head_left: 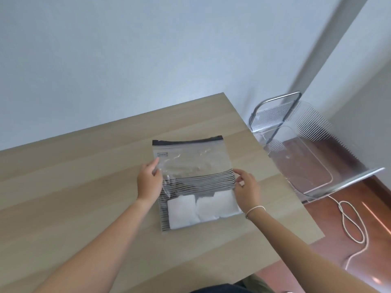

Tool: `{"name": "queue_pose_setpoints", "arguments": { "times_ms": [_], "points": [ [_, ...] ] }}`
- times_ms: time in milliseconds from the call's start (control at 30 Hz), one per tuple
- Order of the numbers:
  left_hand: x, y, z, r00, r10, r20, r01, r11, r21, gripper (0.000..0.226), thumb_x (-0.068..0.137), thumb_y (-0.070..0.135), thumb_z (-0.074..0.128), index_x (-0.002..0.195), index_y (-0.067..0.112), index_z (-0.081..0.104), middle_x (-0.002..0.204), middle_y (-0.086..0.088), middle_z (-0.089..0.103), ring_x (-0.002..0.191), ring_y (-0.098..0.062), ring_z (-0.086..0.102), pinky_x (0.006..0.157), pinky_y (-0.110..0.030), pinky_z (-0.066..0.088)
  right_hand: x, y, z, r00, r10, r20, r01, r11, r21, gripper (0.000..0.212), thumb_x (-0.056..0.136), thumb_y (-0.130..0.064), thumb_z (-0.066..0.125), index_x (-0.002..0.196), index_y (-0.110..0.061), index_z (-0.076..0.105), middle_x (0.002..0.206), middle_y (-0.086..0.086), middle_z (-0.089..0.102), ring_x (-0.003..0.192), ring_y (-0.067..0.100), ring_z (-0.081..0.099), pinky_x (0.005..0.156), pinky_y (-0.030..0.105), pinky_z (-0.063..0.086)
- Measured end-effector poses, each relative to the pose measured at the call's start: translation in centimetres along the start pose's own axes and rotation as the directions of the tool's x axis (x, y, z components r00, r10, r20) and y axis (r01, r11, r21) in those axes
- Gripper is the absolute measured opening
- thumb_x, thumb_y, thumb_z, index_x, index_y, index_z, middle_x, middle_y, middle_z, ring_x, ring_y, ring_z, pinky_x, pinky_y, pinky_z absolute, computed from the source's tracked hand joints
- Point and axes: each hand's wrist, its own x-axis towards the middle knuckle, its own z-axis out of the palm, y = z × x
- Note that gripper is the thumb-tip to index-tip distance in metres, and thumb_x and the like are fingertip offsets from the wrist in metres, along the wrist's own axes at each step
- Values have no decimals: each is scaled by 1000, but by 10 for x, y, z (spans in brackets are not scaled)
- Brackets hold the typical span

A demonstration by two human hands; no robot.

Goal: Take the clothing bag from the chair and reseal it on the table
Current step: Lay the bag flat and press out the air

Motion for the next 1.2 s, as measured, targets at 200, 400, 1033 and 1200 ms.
{"name": "queue_pose_setpoints", "arguments": {
  "times_ms": [200, 400, 1033, 1200],
  "points": [
    [26, 83, 65, 988, 146, 43, -144, 988, -50, 44, 90, 3, 44, 134, 12, 47, 127, -9, 50, 97, -14, 52, 90, -20, 35, 73, 11, -89, 985, -103, -135, 103, 995, -12, 41, 86, 5, 41, 118, -15, 58, 99, 4, 51, 89, 16, 48, 85, 26, 38],
    [43, 163, 153, 976, 161, 146, -143, 981, -128, 45, 90, 7, 44, 135, 14, 45, 124, -16, 53, 99, -35, 58, 97, -48, 44, 149, 39, -176, 965, -141, -220, 122, 988, -98, 38, 88, 2, 41, 118, -13, 59, 108, 9, 56, 92, 19, 52, 84, 28, 41],
    [40, 202, 310, 897, -139, 420, 188, 979, -77, 53, 89, 4, 39, 141, 11, 34, 113, -16, 55, 65, -15, 54, 67, -27, 53, 262, 163, -250, 998, 45, -35, -54, 945, -321, 29, 91, -3, 40, 103, -9, 66, 111, 12, 56, 96, 28, 55, 83, 29, 39],
    [43, 195, 323, 854, -177, 489, 162, 984, 72, 51, 86, 6, 40, 136, -2, 32, 131, -35, 44, 57, -9, 53, 52, -18, 46, 266, 186, -239, 990, 119, 76, -83, 926, -368, 31, 91, -1, 38, 106, -6, 64, 114, 16, 54, 101, 32, 55, 91, 35, 41]
  ]
}}
